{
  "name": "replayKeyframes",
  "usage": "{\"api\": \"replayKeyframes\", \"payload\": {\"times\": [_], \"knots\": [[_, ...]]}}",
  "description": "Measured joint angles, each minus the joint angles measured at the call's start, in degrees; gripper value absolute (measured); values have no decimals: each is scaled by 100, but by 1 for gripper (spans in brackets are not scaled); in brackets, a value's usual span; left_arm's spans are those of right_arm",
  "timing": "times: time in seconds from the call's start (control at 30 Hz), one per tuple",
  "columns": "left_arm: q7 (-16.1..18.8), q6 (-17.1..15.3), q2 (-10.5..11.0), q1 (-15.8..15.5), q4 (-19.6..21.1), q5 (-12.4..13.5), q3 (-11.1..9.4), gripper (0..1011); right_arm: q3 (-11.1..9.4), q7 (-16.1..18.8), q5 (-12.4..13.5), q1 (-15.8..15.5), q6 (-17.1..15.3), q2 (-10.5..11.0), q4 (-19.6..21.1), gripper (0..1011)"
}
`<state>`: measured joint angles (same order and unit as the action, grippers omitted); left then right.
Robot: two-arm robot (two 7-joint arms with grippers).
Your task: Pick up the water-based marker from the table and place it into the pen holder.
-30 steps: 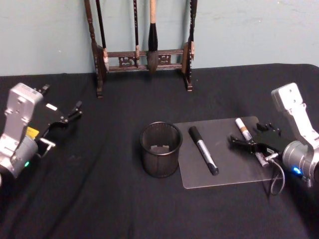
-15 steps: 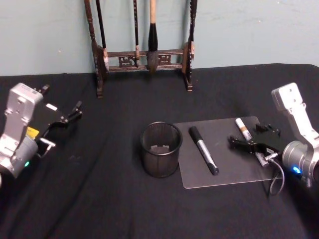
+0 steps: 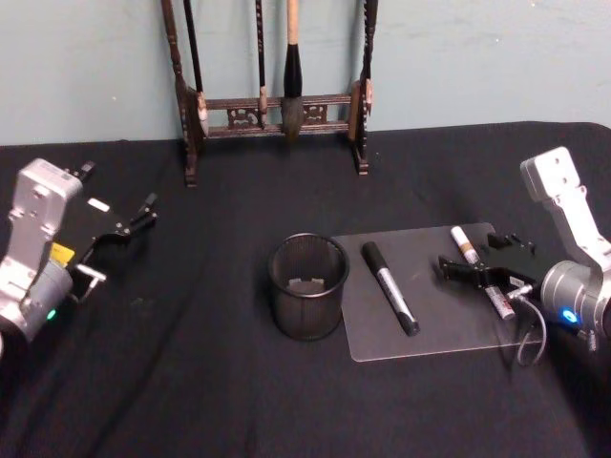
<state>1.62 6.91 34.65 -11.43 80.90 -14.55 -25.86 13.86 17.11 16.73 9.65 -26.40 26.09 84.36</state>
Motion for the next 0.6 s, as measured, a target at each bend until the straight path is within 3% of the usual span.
{"api": "replayKeyframes", "payload": {"times": [0.6], "knots": [[0, 0, 0, 0, 0, 0, 0, 1001, 2, 69, -96, 134, -122, -73, -159, 1002]]}}
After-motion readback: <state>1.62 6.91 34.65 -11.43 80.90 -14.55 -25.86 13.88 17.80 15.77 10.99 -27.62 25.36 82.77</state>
